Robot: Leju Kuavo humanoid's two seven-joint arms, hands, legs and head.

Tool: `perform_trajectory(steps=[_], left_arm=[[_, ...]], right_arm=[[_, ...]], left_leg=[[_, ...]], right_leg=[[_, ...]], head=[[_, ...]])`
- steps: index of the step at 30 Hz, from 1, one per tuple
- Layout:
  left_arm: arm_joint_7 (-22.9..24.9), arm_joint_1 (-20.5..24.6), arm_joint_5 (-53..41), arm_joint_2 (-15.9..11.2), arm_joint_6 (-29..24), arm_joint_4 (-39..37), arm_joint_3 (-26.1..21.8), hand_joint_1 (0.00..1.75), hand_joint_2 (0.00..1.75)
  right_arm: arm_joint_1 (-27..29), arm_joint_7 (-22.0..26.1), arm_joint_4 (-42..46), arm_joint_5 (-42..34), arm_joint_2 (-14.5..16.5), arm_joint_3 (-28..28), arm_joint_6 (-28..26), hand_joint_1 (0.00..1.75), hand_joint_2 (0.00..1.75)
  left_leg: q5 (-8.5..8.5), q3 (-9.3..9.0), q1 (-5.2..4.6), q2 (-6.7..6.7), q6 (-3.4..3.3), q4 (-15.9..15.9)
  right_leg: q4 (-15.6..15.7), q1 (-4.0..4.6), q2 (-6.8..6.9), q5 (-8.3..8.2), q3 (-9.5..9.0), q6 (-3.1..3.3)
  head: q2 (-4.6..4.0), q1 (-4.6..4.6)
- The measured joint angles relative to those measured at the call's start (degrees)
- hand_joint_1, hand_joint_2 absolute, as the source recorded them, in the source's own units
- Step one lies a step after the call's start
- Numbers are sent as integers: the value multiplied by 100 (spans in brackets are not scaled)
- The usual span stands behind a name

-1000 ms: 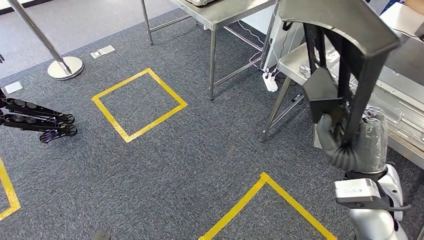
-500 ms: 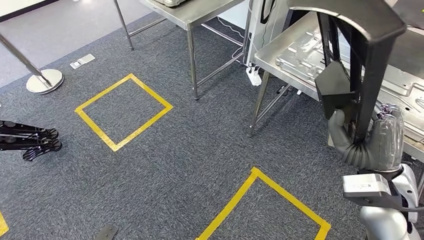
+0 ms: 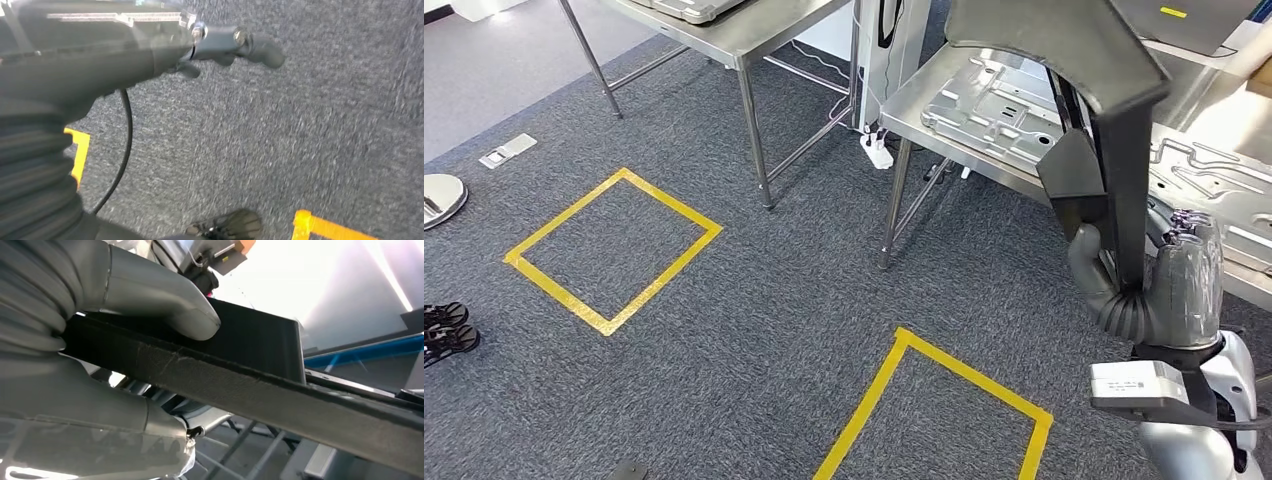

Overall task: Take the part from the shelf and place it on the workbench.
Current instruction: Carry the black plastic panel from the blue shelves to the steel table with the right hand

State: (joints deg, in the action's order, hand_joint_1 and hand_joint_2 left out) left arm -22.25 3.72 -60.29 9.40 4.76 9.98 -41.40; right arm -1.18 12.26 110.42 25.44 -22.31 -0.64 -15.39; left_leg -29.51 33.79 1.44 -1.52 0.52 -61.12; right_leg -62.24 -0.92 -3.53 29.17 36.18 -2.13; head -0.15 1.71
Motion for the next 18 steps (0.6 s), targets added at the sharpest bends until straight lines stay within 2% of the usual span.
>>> perform_trajectory(steps=[1, 3, 4, 5, 6, 7, 8, 10, 11, 13, 15, 16, 18], left_arm=[[-29, -14, 40, 2, 5, 1, -32, 0, 175], [-27, -54, 72, 2, 27, -1, -86, 0, 175], [5, -69, 69, 3, 35, -1, -97, 0, 175], [48, -77, 64, 7, 42, -2, -102, 0, 175], [88, -79, 60, 15, 43, -3, -107, 0, 175], [116, -78, 57, 25, 44, -3, -113, 0, 175], [137, -78, 53, 35, 44, -4, -120, 0, 175], [162, -82, 46, 53, 41, -4, -130, 0, 175], [169, -83, 44, 59, 39, -4, -131, 0, 175], [174, -80, 38, 73, 31, -4, -133, 0, 175], [158, -68, 29, 91, 19, -4, -131, 0, 175], [144, -64, 26, 98, 13, -4, -130, 0, 175], [108, -60, 26, 107, 4, -4, -133, 0, 175]], right_arm=[[-15, 6, 31, 44, -2, -2, -35, 175, 175], [-32, 13, 99, 114, -1, -5, -109, 175, 175], [-25, 6, 137, 132, -4, -1, -143, 175, 175], [-10, -5, 181, 143, -17, 13, -170, 175, 175], [17, -15, 240, 139, -42, 41, -195, 175, 175], [56, -25, 318, 119, -84, 89, -216, 175, 175], [103, -30, 404, 85, -134, 152, -234, 175, 175], [222, -24, 595, -9, -233, 309, -255, 175, 175], [301, -17, 683, -58, -270, 391, -257, 175, 175], [463, 4, 853, -140, -331, 552, -245, 175, 175], [546, 35, 995, -179, -369, 688, -221, 175, 175], [563, 50, 1048, -184, -379, 730, -207, 175, 175], [581, 70, 1102, -187, -382, 763, -161, 175, 175]], left_leg=[[-3, -2, -1, 56, -24, 3], [-17, -3, -9, 176, -51, 0], [-25, -5, -11, 237, -58, 0], [-34, -11, -11, 292, -62, -1], [-45, -23, -10, 341, -62, -1], [-60, -40, -10, 382, -56, -1], [-78, -58, -20, 417, -41, -1], [-111, -83, -53, 482, 0, 0], [-123, -96, -69, 521, 22, 10], [-151, -143, -77, 593, 70, 37], [-297, -117, -67, 489, 111, -140], [-445, -20, -58, 387, 123, -393], [-777, 320, -57, 225, 125, -1137]], right_leg=[[-287, 6, 120, 154, 139, -10], [-1023, 9, 233, 461, 511, -23], [-1269, 8, 251, 512, 644, -26], [-1307, 8, 264, 454, 678, -28], [-1130, 9, 283, 303, 602, -27], [-775, 12, 339, 93, 431, -22], [-391, 32, 458, -68, 242, -18], [124, 85, 646, -212, 6, -4], [190, 110, 679, -190, -14, 3], [218, 98, 584, -190, -18, 45], [243, 55, 485, -195, -50, 112], [251, 34, 438, -195, -69, 147], [249, 34, 337, -186, -85, 187]], head=[[0, 34], [0, 94], [0, 111], [0, 127], [0, 146], [0, 169], [0, 196], [0, 234], [0, 232], [0, 203], [0, 159], [0, 126], [0, 46]])
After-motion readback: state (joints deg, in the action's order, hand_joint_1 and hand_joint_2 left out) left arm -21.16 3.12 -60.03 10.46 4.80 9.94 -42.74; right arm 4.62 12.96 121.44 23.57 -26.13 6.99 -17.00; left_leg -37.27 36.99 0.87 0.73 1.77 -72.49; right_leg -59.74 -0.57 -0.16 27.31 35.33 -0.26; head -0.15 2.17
